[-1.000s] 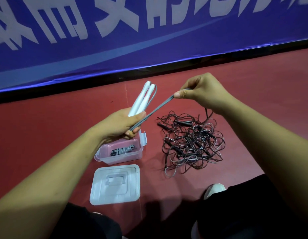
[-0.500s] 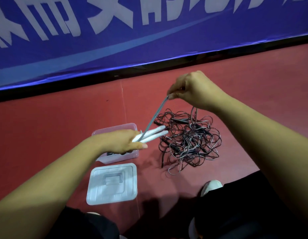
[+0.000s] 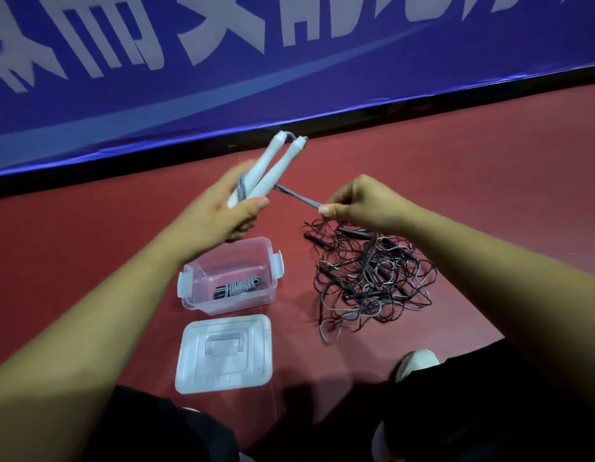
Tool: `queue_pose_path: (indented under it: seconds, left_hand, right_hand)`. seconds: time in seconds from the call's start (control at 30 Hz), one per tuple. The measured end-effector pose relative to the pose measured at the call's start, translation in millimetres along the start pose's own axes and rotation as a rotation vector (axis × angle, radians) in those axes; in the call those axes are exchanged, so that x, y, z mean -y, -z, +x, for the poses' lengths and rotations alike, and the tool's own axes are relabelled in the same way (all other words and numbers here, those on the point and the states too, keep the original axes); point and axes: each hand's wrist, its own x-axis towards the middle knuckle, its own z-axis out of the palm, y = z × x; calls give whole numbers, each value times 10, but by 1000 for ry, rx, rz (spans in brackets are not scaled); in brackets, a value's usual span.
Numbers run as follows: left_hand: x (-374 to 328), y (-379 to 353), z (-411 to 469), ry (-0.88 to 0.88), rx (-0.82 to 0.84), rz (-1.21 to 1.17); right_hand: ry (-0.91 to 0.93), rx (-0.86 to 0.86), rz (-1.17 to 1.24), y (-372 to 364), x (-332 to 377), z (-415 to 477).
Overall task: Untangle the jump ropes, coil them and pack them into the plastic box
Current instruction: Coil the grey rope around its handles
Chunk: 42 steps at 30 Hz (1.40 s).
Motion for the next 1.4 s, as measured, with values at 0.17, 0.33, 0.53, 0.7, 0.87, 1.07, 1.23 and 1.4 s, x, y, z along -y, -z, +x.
queue_pose_path:
  seconds: [0.17, 0.33, 0.53, 0.7, 0.87, 1.07, 1.23, 1.4]
  left_hand:
    - [43, 103, 108, 5, -137, -54]
    - [287, 284, 194, 206, -258, 31]
    - [443, 215, 200, 268, -59, 744]
    - [532, -315, 135, 288, 103, 982]
    - [482, -410, 108, 261, 175, 1066]
    - [385, -561, 68, 160, 300, 1050]
    - [275, -461, 83, 137, 310, 1049]
    - [226, -341, 17, 108, 349, 822]
  right_hand:
    - [-59, 79, 166, 43, 102, -114]
    - [-15, 84, 153, 48, 280, -228]
    - [117, 49, 11, 26, 500, -327]
    - [171, 43, -9, -32, 533, -319]
    - [214, -74, -35, 46, 456, -255]
    - [270, -206, -106, 34, 403, -178]
    - [221, -311, -63, 86, 265, -65]
    - [159, -275, -32, 71, 132, 32]
